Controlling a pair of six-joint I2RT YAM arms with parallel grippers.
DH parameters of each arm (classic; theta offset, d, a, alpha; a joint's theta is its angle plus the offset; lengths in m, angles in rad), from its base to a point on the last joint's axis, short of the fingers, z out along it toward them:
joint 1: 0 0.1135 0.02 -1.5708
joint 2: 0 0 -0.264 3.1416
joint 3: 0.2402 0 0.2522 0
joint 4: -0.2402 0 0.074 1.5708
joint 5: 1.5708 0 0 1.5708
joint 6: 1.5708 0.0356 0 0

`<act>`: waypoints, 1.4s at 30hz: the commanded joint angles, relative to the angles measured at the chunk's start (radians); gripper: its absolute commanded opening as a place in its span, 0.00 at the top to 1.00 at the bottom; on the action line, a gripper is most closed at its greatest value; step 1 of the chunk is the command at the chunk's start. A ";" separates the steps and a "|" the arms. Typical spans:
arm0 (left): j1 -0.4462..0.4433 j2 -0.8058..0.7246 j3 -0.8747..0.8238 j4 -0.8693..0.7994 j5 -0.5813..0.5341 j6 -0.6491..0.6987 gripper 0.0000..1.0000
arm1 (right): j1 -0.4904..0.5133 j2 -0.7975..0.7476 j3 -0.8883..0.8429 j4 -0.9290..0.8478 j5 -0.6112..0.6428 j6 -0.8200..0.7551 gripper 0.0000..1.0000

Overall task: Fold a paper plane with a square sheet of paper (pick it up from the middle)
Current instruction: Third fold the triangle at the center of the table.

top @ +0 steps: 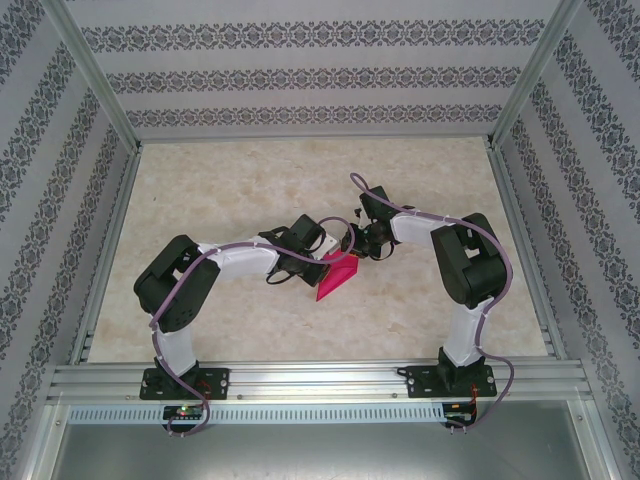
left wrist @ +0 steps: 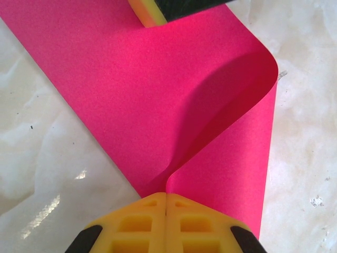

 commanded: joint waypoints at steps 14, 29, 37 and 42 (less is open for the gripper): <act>0.010 0.045 -0.007 0.017 0.010 0.043 0.98 | 0.010 0.021 -0.024 -0.013 0.045 -0.013 0.88; 0.010 0.007 0.012 0.010 0.032 0.049 0.98 | -0.002 -0.073 -0.007 0.009 -0.009 0.008 0.88; 0.009 0.013 0.051 -0.024 0.052 0.075 0.98 | -0.002 0.010 0.002 -0.003 0.014 -0.006 0.89; 0.009 0.015 0.066 -0.041 0.059 0.087 0.97 | 0.000 0.012 -0.004 -0.007 0.019 -0.014 0.90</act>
